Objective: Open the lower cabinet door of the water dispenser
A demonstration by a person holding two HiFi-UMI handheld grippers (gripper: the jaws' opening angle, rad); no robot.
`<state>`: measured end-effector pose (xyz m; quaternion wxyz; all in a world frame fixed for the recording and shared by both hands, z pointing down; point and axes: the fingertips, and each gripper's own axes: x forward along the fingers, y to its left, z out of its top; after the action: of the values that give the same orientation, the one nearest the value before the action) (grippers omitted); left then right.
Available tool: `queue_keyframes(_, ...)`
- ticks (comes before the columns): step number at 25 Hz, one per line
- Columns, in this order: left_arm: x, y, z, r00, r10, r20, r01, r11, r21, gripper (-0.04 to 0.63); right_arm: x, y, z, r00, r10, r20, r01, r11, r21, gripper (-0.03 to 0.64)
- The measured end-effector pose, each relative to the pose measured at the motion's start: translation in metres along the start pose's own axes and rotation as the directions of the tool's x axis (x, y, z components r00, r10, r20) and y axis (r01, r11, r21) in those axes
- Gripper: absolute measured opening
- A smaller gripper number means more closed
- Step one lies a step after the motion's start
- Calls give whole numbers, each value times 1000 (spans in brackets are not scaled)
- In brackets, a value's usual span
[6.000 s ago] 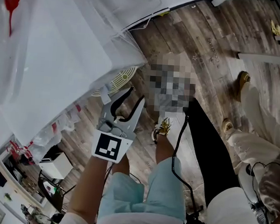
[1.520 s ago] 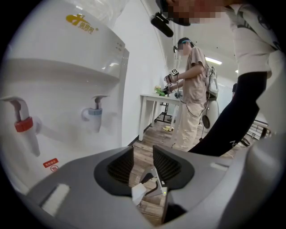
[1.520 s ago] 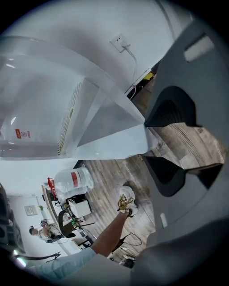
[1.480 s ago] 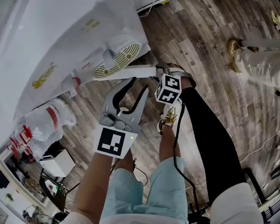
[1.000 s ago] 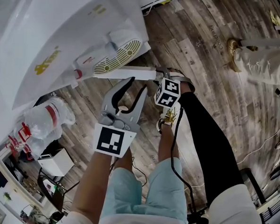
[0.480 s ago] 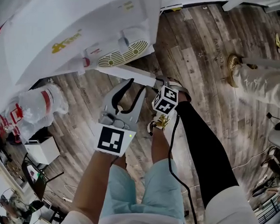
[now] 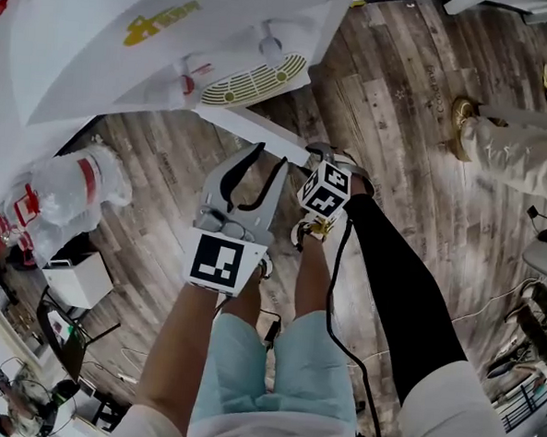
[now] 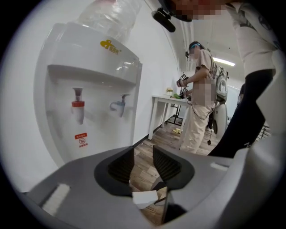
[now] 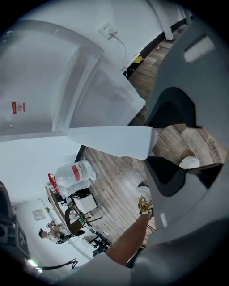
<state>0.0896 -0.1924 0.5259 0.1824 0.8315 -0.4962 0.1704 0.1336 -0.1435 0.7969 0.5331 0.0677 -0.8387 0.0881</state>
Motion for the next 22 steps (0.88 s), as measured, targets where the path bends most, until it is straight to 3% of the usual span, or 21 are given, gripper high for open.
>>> queue_keyframes(22, -55, 56, -38, 998, 63, 16, -61, 994, -88, 146, 24, 63, 21, 998, 59, -1, -59, 997, 51, 195)
